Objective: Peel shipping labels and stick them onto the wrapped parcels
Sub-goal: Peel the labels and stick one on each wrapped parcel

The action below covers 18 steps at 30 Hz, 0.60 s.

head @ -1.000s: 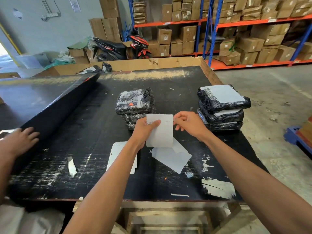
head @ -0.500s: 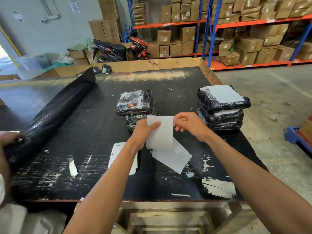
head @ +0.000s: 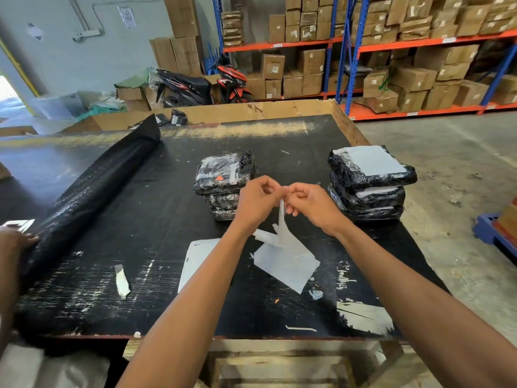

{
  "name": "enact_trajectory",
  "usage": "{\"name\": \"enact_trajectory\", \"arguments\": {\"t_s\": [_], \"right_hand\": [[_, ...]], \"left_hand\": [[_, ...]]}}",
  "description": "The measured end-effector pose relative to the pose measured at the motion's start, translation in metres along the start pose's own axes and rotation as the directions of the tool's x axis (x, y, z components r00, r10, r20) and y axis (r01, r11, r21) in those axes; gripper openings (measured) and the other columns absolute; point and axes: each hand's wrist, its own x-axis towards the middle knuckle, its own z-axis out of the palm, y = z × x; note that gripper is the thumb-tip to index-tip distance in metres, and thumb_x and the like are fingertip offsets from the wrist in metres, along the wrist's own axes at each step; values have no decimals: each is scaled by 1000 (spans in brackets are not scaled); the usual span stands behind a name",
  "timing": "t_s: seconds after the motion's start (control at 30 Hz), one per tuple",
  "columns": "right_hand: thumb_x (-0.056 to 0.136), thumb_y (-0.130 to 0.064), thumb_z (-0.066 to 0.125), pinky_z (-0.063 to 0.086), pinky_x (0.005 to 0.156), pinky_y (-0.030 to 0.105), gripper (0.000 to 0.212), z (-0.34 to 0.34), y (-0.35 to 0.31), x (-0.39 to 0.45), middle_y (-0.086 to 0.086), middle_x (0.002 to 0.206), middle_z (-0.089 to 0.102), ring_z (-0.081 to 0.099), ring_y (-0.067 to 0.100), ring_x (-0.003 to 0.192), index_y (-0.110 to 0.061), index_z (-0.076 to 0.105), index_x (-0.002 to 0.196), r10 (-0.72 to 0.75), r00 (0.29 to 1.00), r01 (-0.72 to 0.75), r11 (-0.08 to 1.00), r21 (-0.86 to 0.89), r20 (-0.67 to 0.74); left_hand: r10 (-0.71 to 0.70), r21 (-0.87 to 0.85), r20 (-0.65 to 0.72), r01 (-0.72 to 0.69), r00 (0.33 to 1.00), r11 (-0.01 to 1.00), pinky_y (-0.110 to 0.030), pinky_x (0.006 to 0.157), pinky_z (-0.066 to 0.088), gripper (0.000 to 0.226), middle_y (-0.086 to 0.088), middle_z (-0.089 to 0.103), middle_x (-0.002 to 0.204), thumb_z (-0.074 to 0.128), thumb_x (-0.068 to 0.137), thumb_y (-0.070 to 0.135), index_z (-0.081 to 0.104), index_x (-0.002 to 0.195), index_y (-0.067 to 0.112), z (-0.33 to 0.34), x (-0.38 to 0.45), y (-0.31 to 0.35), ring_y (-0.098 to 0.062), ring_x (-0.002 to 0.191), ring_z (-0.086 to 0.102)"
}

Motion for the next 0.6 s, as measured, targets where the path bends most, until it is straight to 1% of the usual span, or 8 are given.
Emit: {"name": "enact_trajectory", "arguments": {"t_s": [0.03, 0.13, 0.2, 0.3, 0.37, 0.43, 0.5, 0.6], "right_hand": [[97, -24, 65, 52, 69, 29, 18, 0, 0, 0, 18, 75, 72, 62, 19, 65, -8, 73, 95, -4, 1000, 4, 1000, -12, -8], [96, -23, 65, 53, 69, 31, 15, 1, -1, 1, 10, 71, 73, 63, 17, 64, -12, 73, 90, -24, 999, 22, 999, -46, -41], [96, -22, 65, 55, 70, 32, 13, 1, -3, 1, 6, 70, 73, 64, 16, 64, -15, 72, 86, -34, 998, 30, 997, -68, -58], [95, -17, 64, 56, 69, 29, 14, 1, -5, 2, 0, 68, 72, 66, 12, 64, -21, 70, 83, -54, 995, 47, 995, -93, -81], [92, -11, 64, 55, 68, 27, 16, 1, -6, 3, 1, 69, 72, 66, 12, 64, -22, 70, 82, -51, 995, 42, 994, -102, -86], [89, -8, 63, 56, 68, 26, 14, 2, -6, 3, 5, 71, 72, 65, 11, 65, -18, 70, 82, -44, 994, 34, 994, -108, -96], [87, -8, 62, 56, 69, 26, 11, 1, -4, 4, 7, 72, 73, 65, 10, 64, -14, 70, 82, -34, 991, 23, 996, -90, -130], [90, -8, 59, 53, 69, 29, 14, 0, 7, 7, 2, 73, 73, 63, 11, 63, -12, 69, 82, 44, 979, -40, 999, 21, -200]], "left_hand": [[-9, -20, 6, 9, 1000, 1000, -47, 82, 59, 14, -14, 73, 84, 72, 87, 23, 70, 87, 9, 0, 1, -1, -30, 80, 71], [-37, -114, 17, 38, 999, 993, -37, 78, 61, 13, -18, 73, 86, 72, 89, 16, 70, 91, 3, 0, 2, -1, -23, 78, 72], [-49, -165, 19, 51, 999, 985, -36, 79, 62, 14, -19, 74, 87, 71, 90, 14, 71, 93, 1, 1, 2, -2, -27, 82, 74], [-67, -252, 32, 73, 997, 965, -35, 79, 62, 14, -21, 74, 91, 71, 90, 11, 72, 95, -2, 2, 2, -3, -31, 87, 74], [-73, -274, 29, 78, 997, 959, -35, 80, 62, 13, -21, 75, 91, 71, 90, 9, 72, 95, -3, 2, 3, -4, -31, 87, 75], [-87, -287, 13, 87, 996, 954, -37, 80, 62, 10, -21, 75, 90, 69, 90, 7, 72, 93, -2, 3, 4, -4, -31, 87, 75], [-132, -344, -23, 116, 991, 932, -38, 81, 62, 8, -22, 74, 89, 67, 90, 4, 71, 91, -2, 4, 6, -4, -31, 86, 75], [-228, -490, -57, 172, 972, 854, -35, 79, 62, 7, -21, 73, 88, 65, 91, 2, 70, 91, -4, 3, 5, -1, -28, 81, 73]]}}
